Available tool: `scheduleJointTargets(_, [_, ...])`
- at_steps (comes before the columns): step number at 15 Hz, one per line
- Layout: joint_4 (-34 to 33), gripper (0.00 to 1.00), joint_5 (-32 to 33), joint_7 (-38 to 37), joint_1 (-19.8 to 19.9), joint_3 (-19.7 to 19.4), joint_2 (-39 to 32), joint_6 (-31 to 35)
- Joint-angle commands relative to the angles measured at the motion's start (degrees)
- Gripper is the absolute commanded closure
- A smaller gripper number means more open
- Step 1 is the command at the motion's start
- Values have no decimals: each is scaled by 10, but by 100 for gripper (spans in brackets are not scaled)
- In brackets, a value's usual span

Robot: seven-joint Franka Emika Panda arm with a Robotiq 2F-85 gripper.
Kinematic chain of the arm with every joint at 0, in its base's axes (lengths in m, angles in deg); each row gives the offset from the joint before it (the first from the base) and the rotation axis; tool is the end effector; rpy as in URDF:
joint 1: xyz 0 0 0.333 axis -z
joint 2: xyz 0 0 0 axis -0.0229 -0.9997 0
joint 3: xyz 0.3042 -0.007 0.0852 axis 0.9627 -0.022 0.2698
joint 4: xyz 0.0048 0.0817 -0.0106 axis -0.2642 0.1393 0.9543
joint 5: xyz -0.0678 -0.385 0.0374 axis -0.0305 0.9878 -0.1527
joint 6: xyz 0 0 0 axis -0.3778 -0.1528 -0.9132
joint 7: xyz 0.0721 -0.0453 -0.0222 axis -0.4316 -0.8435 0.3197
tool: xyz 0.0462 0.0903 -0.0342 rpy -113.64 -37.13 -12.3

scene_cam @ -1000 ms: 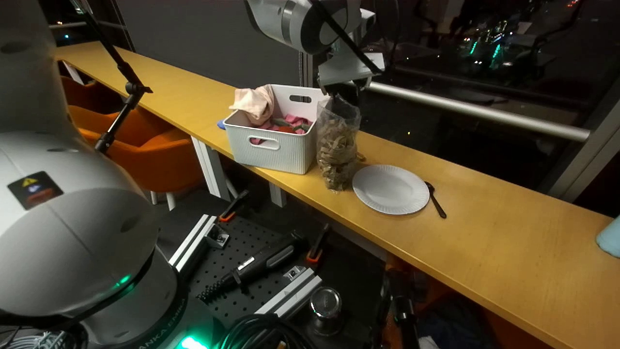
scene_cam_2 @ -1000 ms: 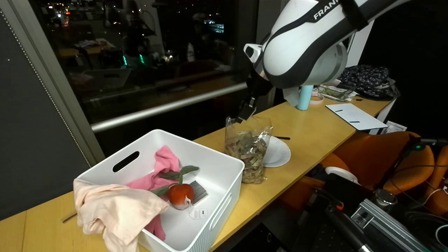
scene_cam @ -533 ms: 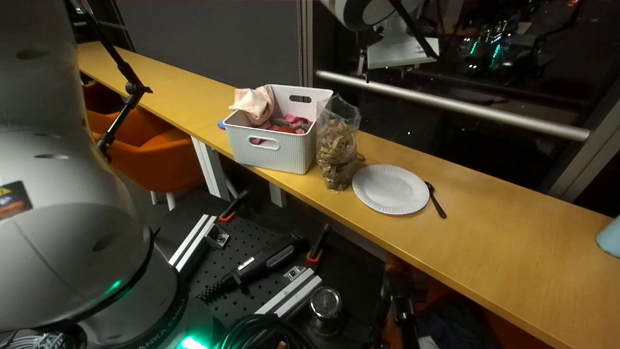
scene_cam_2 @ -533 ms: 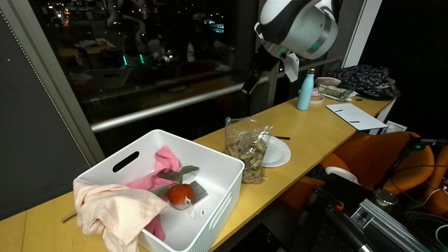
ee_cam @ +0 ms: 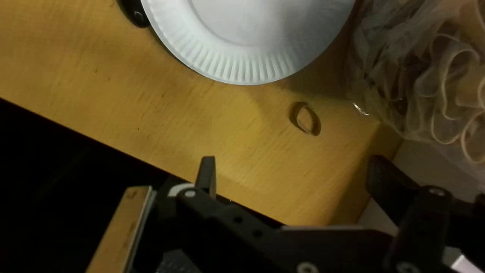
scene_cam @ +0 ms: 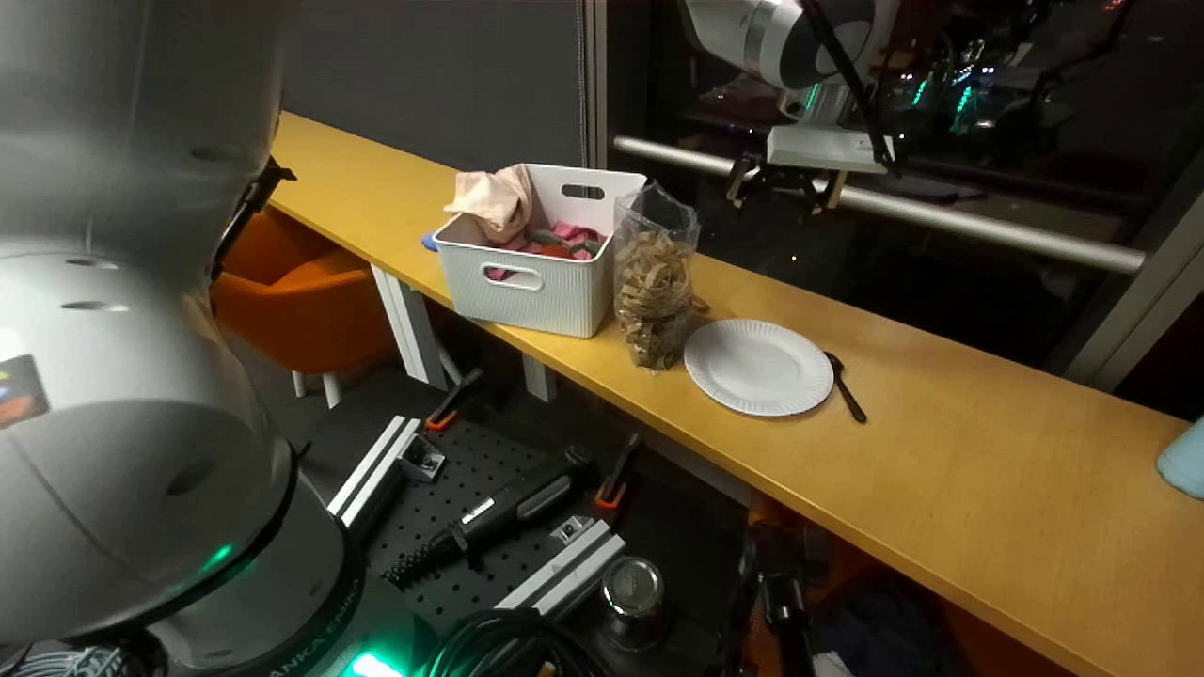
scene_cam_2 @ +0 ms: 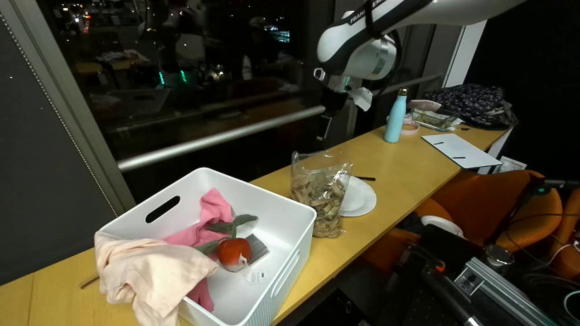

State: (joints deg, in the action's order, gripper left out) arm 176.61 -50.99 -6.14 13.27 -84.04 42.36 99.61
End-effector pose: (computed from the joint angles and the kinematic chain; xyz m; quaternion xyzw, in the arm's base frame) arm 0.6747 -0.1874 0.3140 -0.9718 -0.2144 -0.0863 0.0474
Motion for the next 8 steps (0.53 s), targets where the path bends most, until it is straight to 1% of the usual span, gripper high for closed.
scheduleJointTargets(1, [-120,0,32,-44,-7,12,-98,-45])
scheduleJointTargets(3, [-156,0,35,-54,-13,25,-138,-51])
scheduleJointTargets(5, [-176,0,43,-69,-23,33,-166,-49])
scheduleJointTargets(8, [-166,0,64,-98,-37,29,-185,-25])
